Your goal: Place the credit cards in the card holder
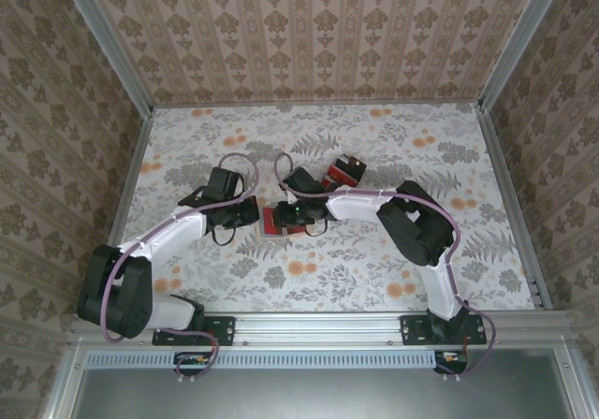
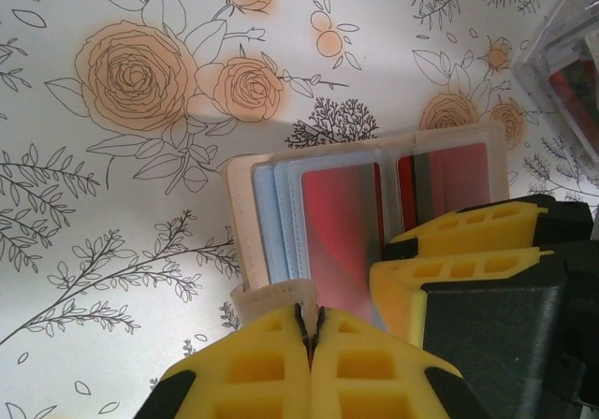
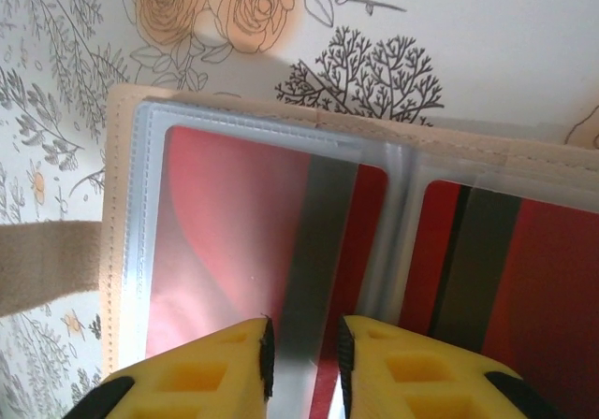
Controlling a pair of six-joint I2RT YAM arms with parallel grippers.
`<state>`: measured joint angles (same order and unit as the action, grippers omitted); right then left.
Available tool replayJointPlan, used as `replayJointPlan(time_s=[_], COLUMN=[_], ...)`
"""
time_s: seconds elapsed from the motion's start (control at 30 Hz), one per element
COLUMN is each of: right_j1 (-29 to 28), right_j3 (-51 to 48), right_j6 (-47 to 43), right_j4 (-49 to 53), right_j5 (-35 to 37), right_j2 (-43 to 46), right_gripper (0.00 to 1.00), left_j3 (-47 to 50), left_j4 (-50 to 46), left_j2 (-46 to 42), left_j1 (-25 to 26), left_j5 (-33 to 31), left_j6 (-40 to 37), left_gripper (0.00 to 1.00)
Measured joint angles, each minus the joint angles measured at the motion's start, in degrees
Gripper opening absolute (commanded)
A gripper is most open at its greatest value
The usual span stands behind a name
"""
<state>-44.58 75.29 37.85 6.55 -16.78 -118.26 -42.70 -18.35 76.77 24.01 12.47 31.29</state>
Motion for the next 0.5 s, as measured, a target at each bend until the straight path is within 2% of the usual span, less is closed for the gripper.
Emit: replayJointPlan(time_s=[0.5], right_j1=[-0.59], right_j3=[-0.02], right_j6=[1.20], right_j4=[-1.68], right_j5=[-2.12], right_j2=[-0.35], right_gripper=[0.27], left_j3=[0.00], left_j4=[0.35], left_j2=[-0.31], left_j1=[0.76], left_j5=[0.83], left_j6=[0.50], left_gripper=[0.00])
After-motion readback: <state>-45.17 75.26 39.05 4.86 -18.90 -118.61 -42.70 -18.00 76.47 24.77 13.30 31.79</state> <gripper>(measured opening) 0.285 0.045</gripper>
